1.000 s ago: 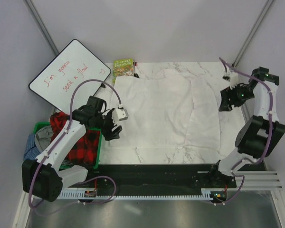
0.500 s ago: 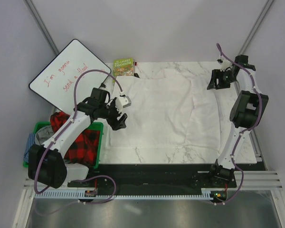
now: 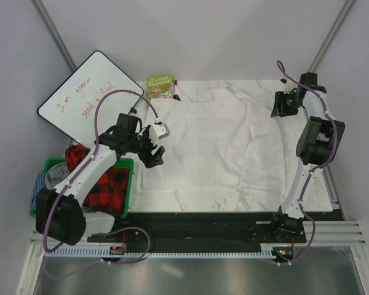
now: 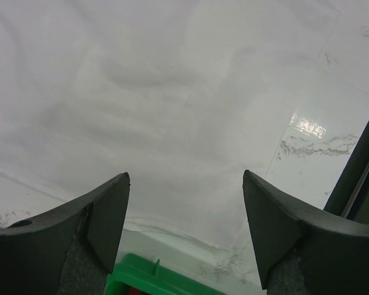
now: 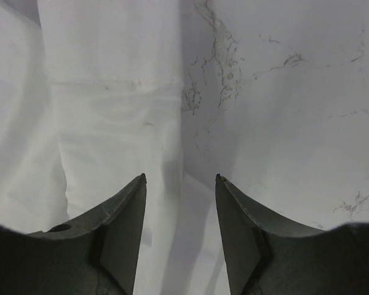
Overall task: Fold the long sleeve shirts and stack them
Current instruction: Flatten the shirt out
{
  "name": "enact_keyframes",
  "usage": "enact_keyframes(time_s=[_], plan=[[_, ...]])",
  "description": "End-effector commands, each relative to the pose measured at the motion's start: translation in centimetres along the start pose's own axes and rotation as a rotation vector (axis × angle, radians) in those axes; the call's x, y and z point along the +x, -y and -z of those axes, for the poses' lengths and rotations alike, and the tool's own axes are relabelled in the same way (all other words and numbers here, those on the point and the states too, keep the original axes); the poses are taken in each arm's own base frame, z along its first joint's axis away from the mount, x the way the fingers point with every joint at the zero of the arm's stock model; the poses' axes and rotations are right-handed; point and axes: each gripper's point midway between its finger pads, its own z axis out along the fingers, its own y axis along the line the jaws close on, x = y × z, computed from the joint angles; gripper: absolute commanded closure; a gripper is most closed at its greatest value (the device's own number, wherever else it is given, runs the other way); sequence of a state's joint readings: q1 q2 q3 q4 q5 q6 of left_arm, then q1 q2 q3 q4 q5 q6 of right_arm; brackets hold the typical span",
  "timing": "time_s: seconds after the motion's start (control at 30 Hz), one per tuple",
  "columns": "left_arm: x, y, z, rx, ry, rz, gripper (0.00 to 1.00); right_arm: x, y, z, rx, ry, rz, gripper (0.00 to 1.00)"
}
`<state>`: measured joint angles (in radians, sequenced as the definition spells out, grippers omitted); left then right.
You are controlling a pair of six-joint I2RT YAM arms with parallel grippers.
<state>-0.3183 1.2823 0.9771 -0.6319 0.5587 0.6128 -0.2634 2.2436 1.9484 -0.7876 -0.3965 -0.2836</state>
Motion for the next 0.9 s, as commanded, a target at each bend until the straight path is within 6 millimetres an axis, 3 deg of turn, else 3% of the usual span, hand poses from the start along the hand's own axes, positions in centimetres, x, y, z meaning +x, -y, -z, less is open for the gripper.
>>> enact_keyframes(time_s=[0.0,0.07,0.1,0.17,0.23,0.3,0.33,0.37,0.4,0.43,0.47,0.5,0.53,0.57,0.6,0.63,0.67,0.7,0.77,0.87], plan=[[-2.8,-1.0,1.6,-0.068,0.07,-0.042,0.19,1.3,-0.9,-0.3,-0.017,-0.053,-0.01,0.48],[-2.9,-1.4,2.0,-0.096,0.066,-0.059,0.19,1.7,-1.6,0.0,-0.05,-0.068,-0.003,0.61],[-3.0,-1.4,2.2,-0.103,0.067,-0.066,0.19,2.0,-2.4,0.3,-0.087,-0.079,-0.004,0.79],[-2.9,-1.6,2.4,-0.115,0.061,-0.066,0.19,2.0,-4.0,2.1,-0.136,-0.078,0.007,1.0],[-3.0,-1.6,2.6,-0.123,0.063,-0.055,0.19,1.8,-6.9,4.1,-0.27,-0.049,0.038,1.0],[-3.2,-1.4,2.9,-0.126,0.07,-0.033,0.19,1.3,-11.5,8.7,-0.427,0.01,0.081,1.0],[-3.4,-1.3,3.2,-0.133,0.08,-0.027,0.19,2.5,-13.1,9.8,-0.479,-0.004,0.094,1.0],[-3.7,-1.2,3.5,-0.139,0.091,-0.023,0.19,2.9,-16.1,12.7,-0.517,0.019,0.179,1.0],[-4.0,-1.1,3.8,-0.143,0.102,0.006,0.19,3.8,-17.9,14.1,-0.562,0.024,0.214,1.0],[-4.3,-1.0,4.3,-0.152,0.123,0.022,0.19,5.9,-20.3,14.9,-0.649,0.004,0.219,1.0],[-4.4,-1.0,4.6,-0.152,0.137,0.037,0.19,6.9,-23.9,17.4,-0.693,0.024,0.31,1.0],[-4.8,-0.5,4.7,-0.135,0.159,0.07,0.19,8.0,-25.7,18.2,-0.725,0.024,0.337,1.0],[-4.8,-0.7,5.1,-0.139,0.17,0.096,0.19,10.2,-27.3,18.2,-0.769,-0.013,0.32,1.0],[-5.0,-0.6,5.5,-0.144,0.185,0.111,0.19,10.5,-30.4,19.4,-0.801,0.054,0.435,1.0],[-5.3,-0.5,5.7,-0.138,0.201,0.147,0.19,12.6,-31.6,19.0,-0.817,-0.004,0.361,1.0],[-5.2,-0.9,6.1,-0.149,0.21,0.17,0.19,13.0,-32.7,19.7,-0.79,0.042,0.402,1.0],[-5.3,-0.9,6.3,-0.153,0.22,0.185,0.2,13.0,-35.4,19.6,-0.819,0.098,0.485,1.0],[-5.3,-1.1,6.4,-0.161,0.224,0.192,0.2,14.8,-36.2,19.0,-0.824,0.059,0.437,1.0],[-5.1,-1.4,6.8,-0.18,0.231,0.218,0.2,15.4,-39.7,19.4,-0.854,0.125,0.519,1.0],[-4.4,-1.9,6.8,-0.19,0.228,0.257,0.2,18.2,-43.6,18.0,-0.881,0.068,0.568,1.0]])
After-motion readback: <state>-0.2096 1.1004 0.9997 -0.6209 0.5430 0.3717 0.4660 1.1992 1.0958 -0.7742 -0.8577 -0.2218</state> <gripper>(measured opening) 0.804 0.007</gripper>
